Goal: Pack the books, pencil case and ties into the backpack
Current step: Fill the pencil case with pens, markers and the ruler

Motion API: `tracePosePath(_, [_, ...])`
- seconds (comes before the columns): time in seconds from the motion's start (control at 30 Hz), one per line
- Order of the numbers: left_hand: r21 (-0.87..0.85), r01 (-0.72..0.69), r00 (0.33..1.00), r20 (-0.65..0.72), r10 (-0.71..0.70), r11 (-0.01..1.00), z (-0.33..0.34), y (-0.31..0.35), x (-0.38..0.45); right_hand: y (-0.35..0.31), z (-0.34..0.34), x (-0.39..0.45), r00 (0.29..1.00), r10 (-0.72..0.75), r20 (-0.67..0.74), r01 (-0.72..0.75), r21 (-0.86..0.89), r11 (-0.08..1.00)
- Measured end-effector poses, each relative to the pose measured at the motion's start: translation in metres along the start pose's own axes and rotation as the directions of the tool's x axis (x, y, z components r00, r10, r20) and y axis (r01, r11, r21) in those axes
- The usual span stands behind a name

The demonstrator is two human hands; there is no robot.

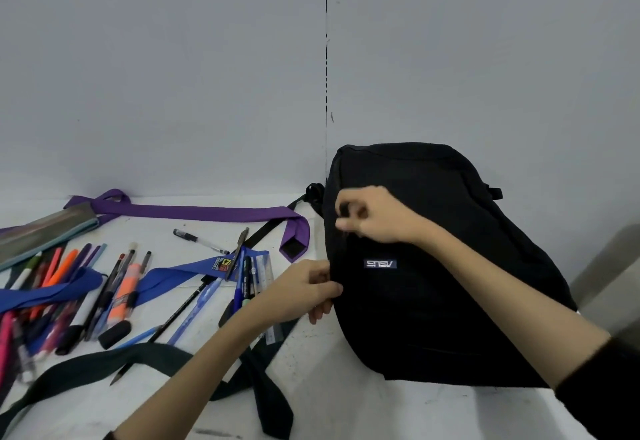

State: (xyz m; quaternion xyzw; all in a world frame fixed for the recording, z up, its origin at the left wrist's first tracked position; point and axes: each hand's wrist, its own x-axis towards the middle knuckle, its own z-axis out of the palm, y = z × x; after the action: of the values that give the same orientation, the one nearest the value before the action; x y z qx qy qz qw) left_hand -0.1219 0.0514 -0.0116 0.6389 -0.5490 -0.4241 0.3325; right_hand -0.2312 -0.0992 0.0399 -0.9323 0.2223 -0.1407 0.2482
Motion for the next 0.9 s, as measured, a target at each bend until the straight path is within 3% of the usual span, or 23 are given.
tracePosePath(0.07, [0.075, -0.022, 0.999, 0.025, 0.021, 0.997, -0.002, 0.001, 0.001, 0.015, -0.004, 0.017, 0.967, 0.105, -0.231, -0.102, 0.024, 0.995])
tracePosePath(0.13, [0.119, -0.007, 0.998, 0.06, 0.0, 0.993, -0.007, 0.003, 0.002, 0.023, -0.004, 0.028, 0.93, 0.173, -0.323, -0.154, 0.085, 0.984])
tracePosePath(0.2, [0.225, 0.009, 1.0, 0.011, -0.012, 0.974, -0.015, 0.005, 0.005, 0.022, -0.001, 0.034, 0.946, 0.148, -0.287, -0.12, 0.112, 0.986])
tracePosePath(0.27, [0.315, 0.026, 0.988, -0.154, 0.024, 0.949, -0.025, 0.008, 0.016, 0.015, 0.002, 0.036, 0.974, 0.059, -0.217, -0.037, 0.106, 0.994])
tracePosePath(0.37, [0.166, 0.065, 0.955, -0.297, -0.013, 0.984, -0.04, 0.012, 0.042, 0.008, -0.002, 0.042, 0.988, -0.032, -0.15, 0.04, 0.052, 0.998])
tracePosePath(0.53, [0.032, 0.017, 0.995, -0.099, -0.014, 0.999, -0.05, 0.017, 0.076, 0.019, -0.01, 0.06, 0.994, -0.024, -0.103, 0.024, -0.001, 1.0])
tracePosePath(0.77, [0.032, -0.055, 0.996, -0.067, 0.057, 0.998, -0.054, -0.005, 0.068, 0.059, -0.023, 0.11, 0.937, 0.166, -0.307, -0.219, -0.146, 0.965])
tracePosePath(0.9, [-0.096, -0.059, 0.998, -0.044, 0.055, 0.994, -0.058, -0.019, 0.066, 0.069, -0.019, 0.143, 0.886, 0.187, -0.425, -0.315, -0.256, 0.914])
